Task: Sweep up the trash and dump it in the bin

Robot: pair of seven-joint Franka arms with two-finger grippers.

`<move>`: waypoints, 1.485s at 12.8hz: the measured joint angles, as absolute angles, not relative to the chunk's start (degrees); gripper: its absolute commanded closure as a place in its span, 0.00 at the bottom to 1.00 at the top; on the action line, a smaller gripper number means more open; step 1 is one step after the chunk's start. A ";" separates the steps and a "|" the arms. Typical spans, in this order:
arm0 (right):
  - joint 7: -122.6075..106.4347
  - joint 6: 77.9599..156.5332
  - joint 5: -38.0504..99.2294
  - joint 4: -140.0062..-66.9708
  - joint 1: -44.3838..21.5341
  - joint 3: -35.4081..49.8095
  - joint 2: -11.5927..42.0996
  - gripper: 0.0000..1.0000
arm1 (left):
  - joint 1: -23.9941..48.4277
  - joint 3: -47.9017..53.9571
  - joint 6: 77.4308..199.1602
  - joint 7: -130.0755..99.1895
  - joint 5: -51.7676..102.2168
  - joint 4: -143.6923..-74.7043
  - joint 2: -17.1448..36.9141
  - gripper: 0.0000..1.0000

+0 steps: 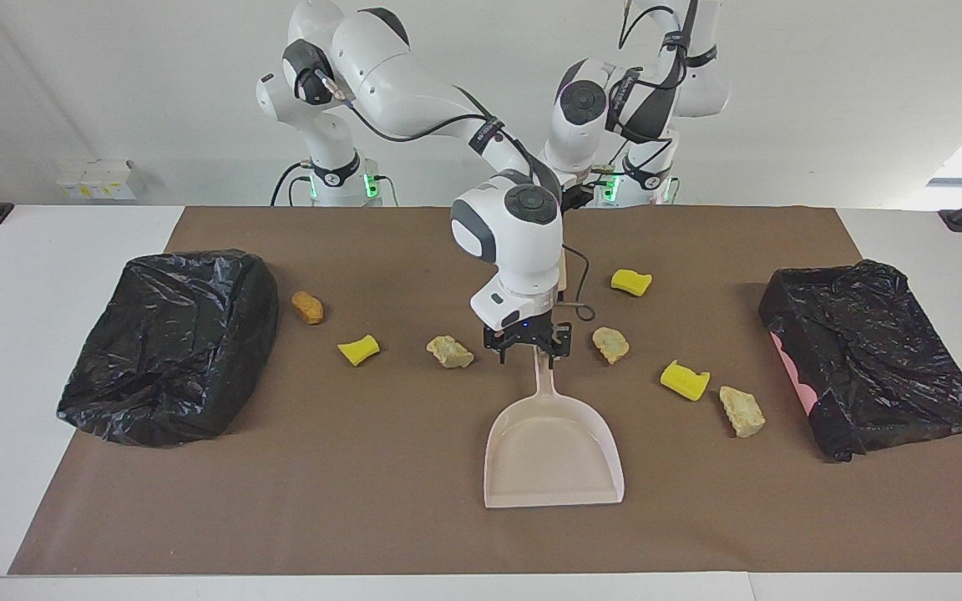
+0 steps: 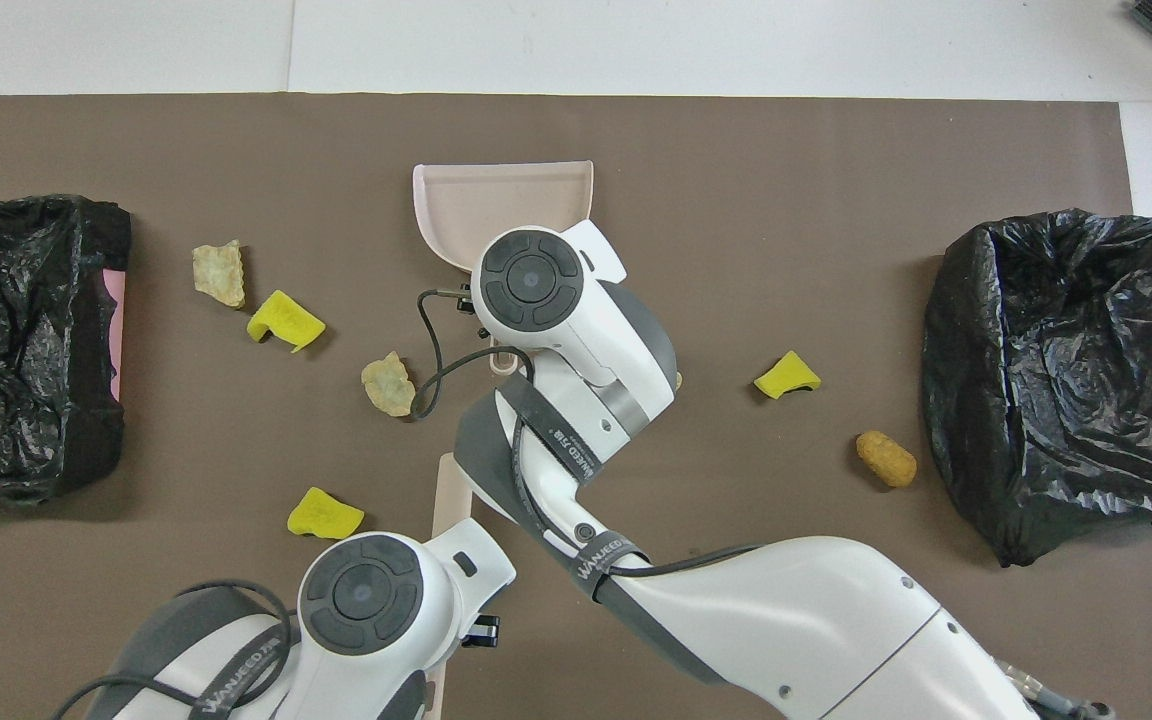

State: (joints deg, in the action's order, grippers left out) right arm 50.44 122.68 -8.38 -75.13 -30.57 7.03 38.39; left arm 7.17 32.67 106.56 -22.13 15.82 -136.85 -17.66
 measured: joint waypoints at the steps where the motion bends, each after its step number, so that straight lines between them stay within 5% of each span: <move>1: 50.39 123.10 -8.38 -75.13 -30.80 7.03 38.50 0.11 | 7.14 30.12 105.35 -19.88 12.93 -136.85 -18.63 1.00; 5: 47.78 123.60 -8.38 -75.19 -31.05 7.39 38.86 0.23 | 7.01 19.76 105.12 -13.31 3.58 -136.84 -18.94 1.00; 9: 47.54 123.60 -8.38 -75.33 -31.25 7.94 38.99 0.55 | 6.95 7.19 107.47 -2.52 -1.44 -132.64 -14.21 1.00; 12: 47.49 123.60 -8.38 -75.46 -31.17 7.94 39.00 0.55 | 6.87 -0.62 107.69 4.89 -4.07 -124.54 -7.56 1.00; 15: 45.58 123.60 -8.38 -75.47 -31.07 7.93 39.00 1.00 | 6.25 -3.94 108.19 8.27 -7.63 -117.13 0.04 1.00; 19: 42.14 123.62 -8.38 -75.45 -30.35 7.83 38.98 1.00 | 4.82 -4.18 108.38 8.38 -7.93 -108.21 9.47 1.00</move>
